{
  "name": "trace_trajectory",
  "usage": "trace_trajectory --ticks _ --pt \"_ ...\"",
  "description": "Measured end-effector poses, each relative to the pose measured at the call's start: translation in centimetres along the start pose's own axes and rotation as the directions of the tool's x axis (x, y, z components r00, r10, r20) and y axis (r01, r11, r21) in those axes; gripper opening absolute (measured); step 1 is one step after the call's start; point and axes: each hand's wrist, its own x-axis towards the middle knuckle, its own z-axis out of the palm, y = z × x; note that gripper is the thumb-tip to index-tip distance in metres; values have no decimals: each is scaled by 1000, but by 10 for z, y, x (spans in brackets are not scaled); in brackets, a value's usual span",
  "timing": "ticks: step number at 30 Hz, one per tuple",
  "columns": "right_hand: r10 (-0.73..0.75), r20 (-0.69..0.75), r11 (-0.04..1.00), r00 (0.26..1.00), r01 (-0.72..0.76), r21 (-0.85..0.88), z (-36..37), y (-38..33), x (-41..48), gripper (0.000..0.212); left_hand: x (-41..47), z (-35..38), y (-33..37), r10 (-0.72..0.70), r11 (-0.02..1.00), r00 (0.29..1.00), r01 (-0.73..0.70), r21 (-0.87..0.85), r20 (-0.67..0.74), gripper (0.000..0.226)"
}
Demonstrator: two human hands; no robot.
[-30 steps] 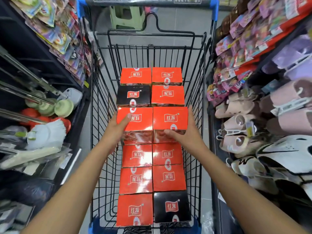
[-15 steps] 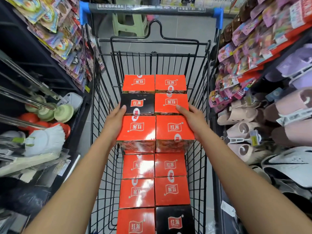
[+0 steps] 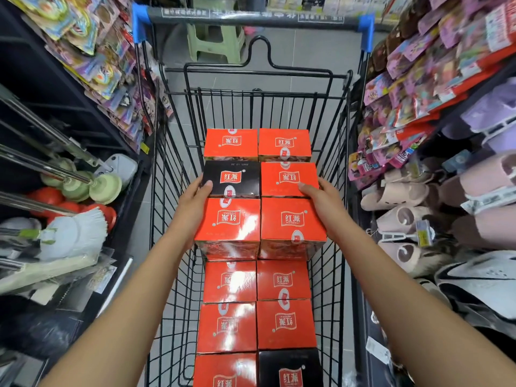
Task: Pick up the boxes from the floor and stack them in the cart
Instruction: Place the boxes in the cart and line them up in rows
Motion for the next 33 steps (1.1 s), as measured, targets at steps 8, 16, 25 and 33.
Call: trace_trajectory --ticks 8,16,25,33 --pt "-17 -36 1000 999 17 -19 -1 -25 31 70 37 1 32 -4 1000 1000 4 -11 -26 75" --pt "-25 -56 994 998 31 109 12 -34 53 23 50 17 39 -38 998 999 39 -47 22 38" --pt "-21 -93 997 995 28 71 9 -28 53 21 50 16 38 -34 999 999 34 -31 0 27" --pt "-199 -184 954 963 148 -260 0 -42 26 27 23 9 49 169 978 972 -146 147 -164 29"
